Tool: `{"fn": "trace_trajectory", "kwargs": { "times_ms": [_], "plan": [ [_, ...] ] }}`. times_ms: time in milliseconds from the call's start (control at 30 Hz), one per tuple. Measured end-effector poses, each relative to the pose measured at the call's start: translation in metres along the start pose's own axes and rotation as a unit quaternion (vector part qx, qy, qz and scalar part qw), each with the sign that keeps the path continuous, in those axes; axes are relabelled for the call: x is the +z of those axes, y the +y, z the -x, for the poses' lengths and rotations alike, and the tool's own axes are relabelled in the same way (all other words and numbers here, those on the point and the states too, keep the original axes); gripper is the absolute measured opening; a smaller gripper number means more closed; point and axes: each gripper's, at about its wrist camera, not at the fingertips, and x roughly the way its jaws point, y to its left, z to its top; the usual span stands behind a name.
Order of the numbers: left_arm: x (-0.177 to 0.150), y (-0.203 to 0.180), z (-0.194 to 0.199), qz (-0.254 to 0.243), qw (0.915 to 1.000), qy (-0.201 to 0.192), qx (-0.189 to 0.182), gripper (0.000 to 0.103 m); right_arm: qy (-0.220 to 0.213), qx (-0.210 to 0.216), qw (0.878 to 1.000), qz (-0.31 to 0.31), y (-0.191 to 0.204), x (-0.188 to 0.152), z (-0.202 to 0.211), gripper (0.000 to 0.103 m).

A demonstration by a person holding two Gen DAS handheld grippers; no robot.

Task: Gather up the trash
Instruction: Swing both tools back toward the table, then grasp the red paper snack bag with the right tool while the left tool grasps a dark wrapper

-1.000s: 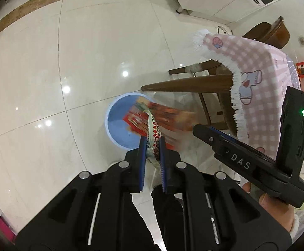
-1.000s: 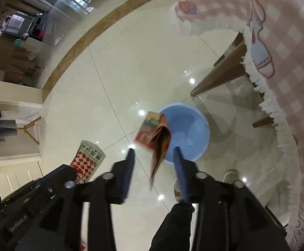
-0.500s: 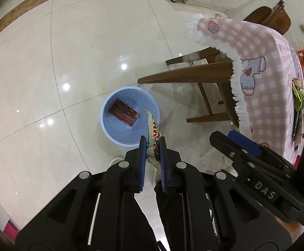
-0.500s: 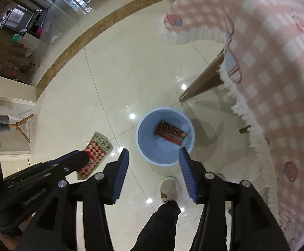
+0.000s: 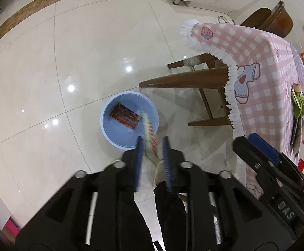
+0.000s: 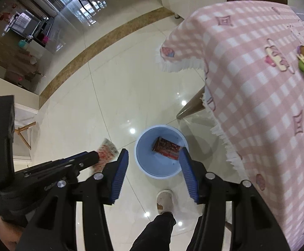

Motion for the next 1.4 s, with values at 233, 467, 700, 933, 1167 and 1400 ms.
{"fn": "trace_trajectory", "kwargs": {
  "times_ms": [233, 467, 700, 933, 1167, 1400],
  "plan": [
    [-0.004, -0.019, 0.011, -0.003, 0.9997, -0.016, 0.019, 0.058, -0.011, 0.009, 1.000, -0.011, -0.022, 0.000, 0.017, 0.051],
    [-0.013, -0.065, 0.044, -0.023, 0.9982, -0.055, 0.010, 0.058, -0.037, 0.031, 0.999, -0.025, -0.058, -0.001, 0.052, 0.051],
    [-0.026, -0.140, 0.083, -0.060, 0.9930, -0.101, -0.014, 0.058, -0.089, 0.046, 0.994, -0.035, -0.108, 0.001, 0.113, 0.051],
    [-0.036, -0.240, 0.075, -0.109, 0.9878, -0.086, -0.071, 0.058, -0.143, 0.015, 0.987, -0.068, -0.192, -0.013, 0.171, 0.052],
    [-0.045, -0.325, 0.024, -0.132, 0.9861, -0.043, -0.090, 0.058, -0.161, -0.019, 0.974, -0.158, -0.299, -0.032, 0.192, 0.053],
    [-0.041, -0.356, -0.013, -0.124, 0.9888, -0.025, -0.080, 0.055, -0.143, 0.016, 0.954, -0.262, -0.376, -0.048, 0.179, 0.054]
  ]
}}
